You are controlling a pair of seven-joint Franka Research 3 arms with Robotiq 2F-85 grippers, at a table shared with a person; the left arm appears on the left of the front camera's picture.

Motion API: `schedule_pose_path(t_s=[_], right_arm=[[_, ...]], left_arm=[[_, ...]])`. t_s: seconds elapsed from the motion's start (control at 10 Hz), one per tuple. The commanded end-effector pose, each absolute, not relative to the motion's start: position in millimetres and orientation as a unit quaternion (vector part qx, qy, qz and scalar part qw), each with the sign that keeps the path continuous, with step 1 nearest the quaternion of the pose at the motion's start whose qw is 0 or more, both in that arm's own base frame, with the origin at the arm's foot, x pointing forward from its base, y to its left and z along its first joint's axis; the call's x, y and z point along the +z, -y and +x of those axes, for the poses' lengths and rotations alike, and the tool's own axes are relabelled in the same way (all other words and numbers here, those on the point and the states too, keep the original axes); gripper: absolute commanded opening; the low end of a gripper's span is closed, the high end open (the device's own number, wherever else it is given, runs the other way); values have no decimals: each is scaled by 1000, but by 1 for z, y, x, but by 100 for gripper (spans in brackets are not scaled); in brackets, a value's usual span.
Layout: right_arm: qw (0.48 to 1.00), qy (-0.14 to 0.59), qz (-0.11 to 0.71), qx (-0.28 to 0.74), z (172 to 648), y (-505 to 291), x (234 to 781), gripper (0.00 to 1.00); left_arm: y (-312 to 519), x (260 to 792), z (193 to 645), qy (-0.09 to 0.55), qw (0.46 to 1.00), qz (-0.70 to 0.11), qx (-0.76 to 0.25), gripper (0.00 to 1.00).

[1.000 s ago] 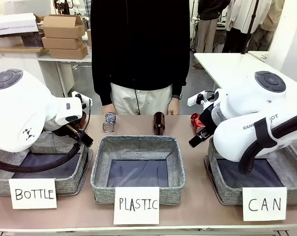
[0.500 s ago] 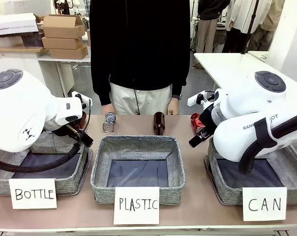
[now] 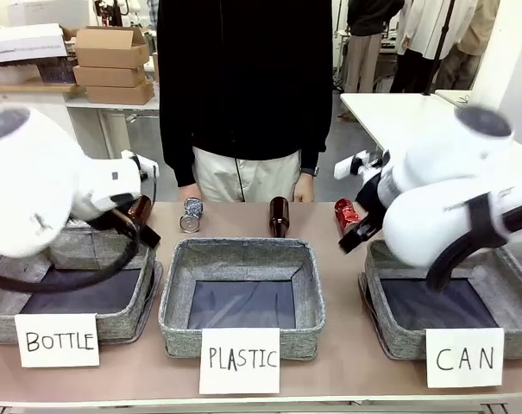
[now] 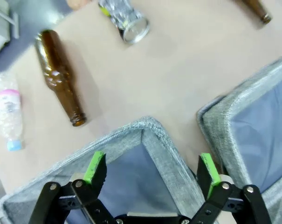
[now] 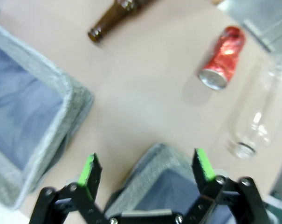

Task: Sort the can waste into the basket.
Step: Pick up the can waste from the table and place it in the right Fabric basket.

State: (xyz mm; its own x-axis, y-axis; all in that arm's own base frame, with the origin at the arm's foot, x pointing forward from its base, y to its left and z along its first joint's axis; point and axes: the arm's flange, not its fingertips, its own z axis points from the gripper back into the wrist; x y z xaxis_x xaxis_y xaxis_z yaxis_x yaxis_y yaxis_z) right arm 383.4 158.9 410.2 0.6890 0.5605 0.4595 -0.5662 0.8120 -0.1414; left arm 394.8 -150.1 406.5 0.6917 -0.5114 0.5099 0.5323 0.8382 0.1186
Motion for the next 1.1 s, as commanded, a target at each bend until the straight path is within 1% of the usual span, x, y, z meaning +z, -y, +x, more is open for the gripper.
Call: schedule_pose_path(t_s=[0.0, 0.1, 0.2, 0.3, 0.4, 0.5, 0.6, 0.7, 0.8, 0.9, 1.0], right_arm=[[931, 229, 33, 283, 341, -140, 509, 100], [918, 258, 60, 296, 313, -121, 540, 100], [911, 284, 36, 298, 282, -99, 557, 100], [924, 247, 29, 291, 340, -140, 499, 100], [924, 247, 29, 291, 340, -140, 499, 100], [918, 271, 39, 288, 295, -117, 552, 100], [913, 258, 150, 277, 301, -106, 541, 100], [895, 223, 314, 226, 305, -81, 546, 100], [858, 151, 471, 142, 315, -48, 547, 100], [830, 116, 544, 41, 324, -17, 537, 100], [788, 135, 600, -34, 324, 13, 526, 100]], left_arm=[[141, 509, 338, 245, 930, -82, -260, 100], [134, 536, 305, 258, 925, -77, -270, 100], [125, 537, 278, 275, 897, -61, -340, 100], [148, 495, 342, 262, 922, -64, -276, 100], [148, 495, 342, 262, 922, -64, -276, 100], [137, 543, 295, 270, 913, -68, -298, 100], [126, 546, 303, 251, 892, -232, -297, 100], [96, 558, 306, 223, 815, -445, -298, 100], [60, 562, 311, 219, 752, -576, -234, 100], [33, 556, 322, 207, 716, -648, -157, 100], [2, 543, 325, 209, 701, -675, -91, 100]])
